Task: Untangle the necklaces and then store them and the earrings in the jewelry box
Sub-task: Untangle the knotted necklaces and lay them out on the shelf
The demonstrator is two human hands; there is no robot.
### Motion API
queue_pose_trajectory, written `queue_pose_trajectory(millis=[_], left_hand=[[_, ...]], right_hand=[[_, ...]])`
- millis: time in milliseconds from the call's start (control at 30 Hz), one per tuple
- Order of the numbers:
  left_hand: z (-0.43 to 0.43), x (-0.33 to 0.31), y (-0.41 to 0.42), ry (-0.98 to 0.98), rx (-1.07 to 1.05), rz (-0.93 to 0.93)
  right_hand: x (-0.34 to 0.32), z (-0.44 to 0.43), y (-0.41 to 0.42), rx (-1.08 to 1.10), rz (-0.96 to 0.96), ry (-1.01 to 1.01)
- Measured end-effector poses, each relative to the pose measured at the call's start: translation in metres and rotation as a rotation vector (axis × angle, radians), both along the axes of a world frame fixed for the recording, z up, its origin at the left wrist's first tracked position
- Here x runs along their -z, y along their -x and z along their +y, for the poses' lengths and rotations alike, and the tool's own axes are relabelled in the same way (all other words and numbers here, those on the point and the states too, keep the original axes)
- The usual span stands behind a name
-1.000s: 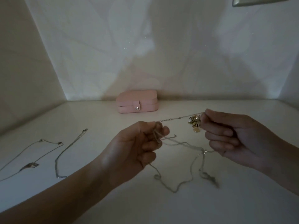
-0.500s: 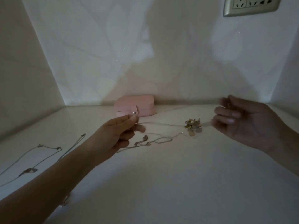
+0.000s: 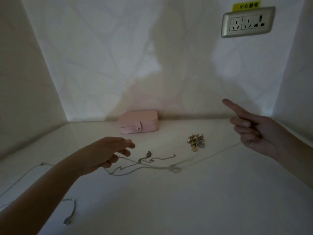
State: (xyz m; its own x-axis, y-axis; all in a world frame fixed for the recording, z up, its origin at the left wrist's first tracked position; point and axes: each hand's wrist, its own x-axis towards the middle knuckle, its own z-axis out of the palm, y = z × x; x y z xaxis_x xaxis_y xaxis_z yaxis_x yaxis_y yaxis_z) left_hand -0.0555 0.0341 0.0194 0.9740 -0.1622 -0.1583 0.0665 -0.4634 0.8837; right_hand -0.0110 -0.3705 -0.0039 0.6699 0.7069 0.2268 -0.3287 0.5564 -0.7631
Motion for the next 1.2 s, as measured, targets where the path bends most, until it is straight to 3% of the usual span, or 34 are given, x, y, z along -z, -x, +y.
queue_pose_trajectory(millis=[133,200,300,433,600,800,900,1067,1200], left_hand=[[0.023,-0.009,-0.003,-0.143,0.055,0.121],[0.033,-0.016,0.001,-0.231,0.159,0.195],[0.043,-0.022,0.003,-0.218,0.216,0.232],[0.024,-0.029,0.007,-0.157,0.221,0.012],[-0.004,-0.04,0.018,-0.471,0.225,-0.395],[-0.001,-0.065,0.003,-0.501,-0.036,-0.655],[0.002,-0.089,-0.011,-0.492,-0.115,-0.589],[0.017,-0.12,-0.041,-0.211,-0.288,-0.481],[0.03,-0.111,-0.064,-0.35,-0.322,-0.44]], right_hand=[[-0.006,-0.032,-0.003,0.176,-0.086,0.07],[-0.008,-0.03,0.0,0.201,0.026,0.165],[-0.015,-0.032,0.016,0.524,0.043,0.718],[-0.024,-0.01,0.031,0.41,-0.096,1.131],[-0.049,0.024,0.048,0.351,-0.326,1.45],[-0.066,0.071,0.059,0.339,-0.416,1.482],[-0.074,0.091,0.056,0.348,-0.452,1.485],[-0.113,0.127,0.053,0.354,-0.546,1.419],[-0.131,0.158,0.051,0.366,-0.613,1.368]])
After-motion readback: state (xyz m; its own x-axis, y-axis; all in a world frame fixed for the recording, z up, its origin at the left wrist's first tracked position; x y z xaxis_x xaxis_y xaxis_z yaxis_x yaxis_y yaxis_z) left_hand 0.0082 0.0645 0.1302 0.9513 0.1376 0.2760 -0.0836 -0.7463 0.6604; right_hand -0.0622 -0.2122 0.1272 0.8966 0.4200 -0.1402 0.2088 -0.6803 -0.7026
